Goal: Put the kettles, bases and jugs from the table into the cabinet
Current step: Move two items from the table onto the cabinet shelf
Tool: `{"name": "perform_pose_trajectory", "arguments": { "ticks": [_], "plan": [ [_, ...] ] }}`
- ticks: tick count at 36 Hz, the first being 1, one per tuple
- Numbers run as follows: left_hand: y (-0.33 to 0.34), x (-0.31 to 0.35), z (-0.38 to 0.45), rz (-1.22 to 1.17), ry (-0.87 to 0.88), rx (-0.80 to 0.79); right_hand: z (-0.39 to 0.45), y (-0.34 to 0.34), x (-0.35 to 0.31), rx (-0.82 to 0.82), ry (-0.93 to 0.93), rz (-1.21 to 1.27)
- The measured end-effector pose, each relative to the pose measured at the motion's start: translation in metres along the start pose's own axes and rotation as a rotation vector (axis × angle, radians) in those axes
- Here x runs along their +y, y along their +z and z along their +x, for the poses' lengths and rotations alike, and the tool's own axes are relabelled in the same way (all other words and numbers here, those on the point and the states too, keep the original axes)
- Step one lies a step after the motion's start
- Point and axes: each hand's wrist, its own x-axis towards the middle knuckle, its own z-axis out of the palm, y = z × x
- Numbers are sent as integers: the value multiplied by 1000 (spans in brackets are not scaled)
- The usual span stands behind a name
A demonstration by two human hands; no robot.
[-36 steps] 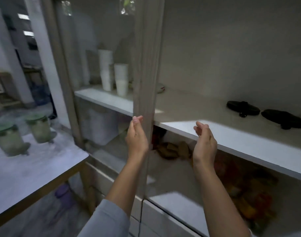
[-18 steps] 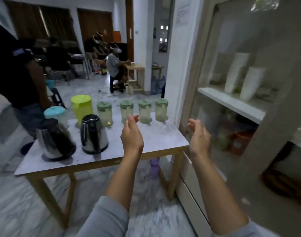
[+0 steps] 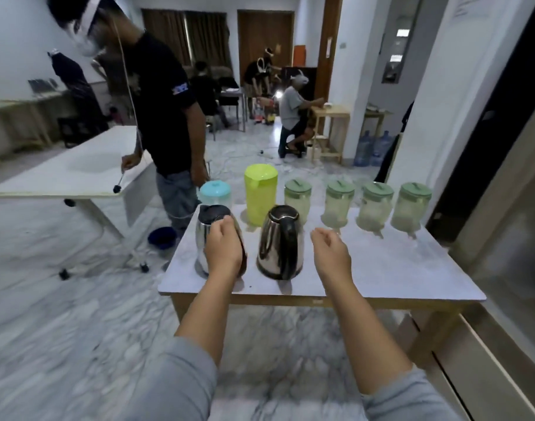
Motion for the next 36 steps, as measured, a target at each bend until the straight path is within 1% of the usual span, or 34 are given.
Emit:
{"name": "perform_pose_trajectory", "arguments": {
  "ticks": [3, 7, 12, 15, 20, 23, 29, 32, 36],
  "plan": [
    [-6, -20, 30, 75, -111, -28, 12, 26, 8, -31, 74, -34],
    [-4, -41, 58, 110, -160, -62, 30, 48, 19, -36, 142, -78],
    [14, -60, 85, 123, -242, -123, 58, 64, 32, -53, 192, -144],
    [30, -69, 104, 157, -321, -135, 86, 72, 40, -71, 251, -191],
    [51, -77, 128, 177, -421, -168, 124, 81, 50, -133, 359, -259],
    [63, -81, 142, 174, -475, -158, 146, 85, 55, -192, 397, -300],
    [81, -91, 160, 107, -499, -93, 168, 95, 70, -242, 442, -247],
    [87, -97, 162, 57, -491, -57, 169, 99, 79, -228, 412, -226],
    [89, -101, 164, 45, -413, 9, 163, 101, 76, -165, 337, -165]
  ]
}}
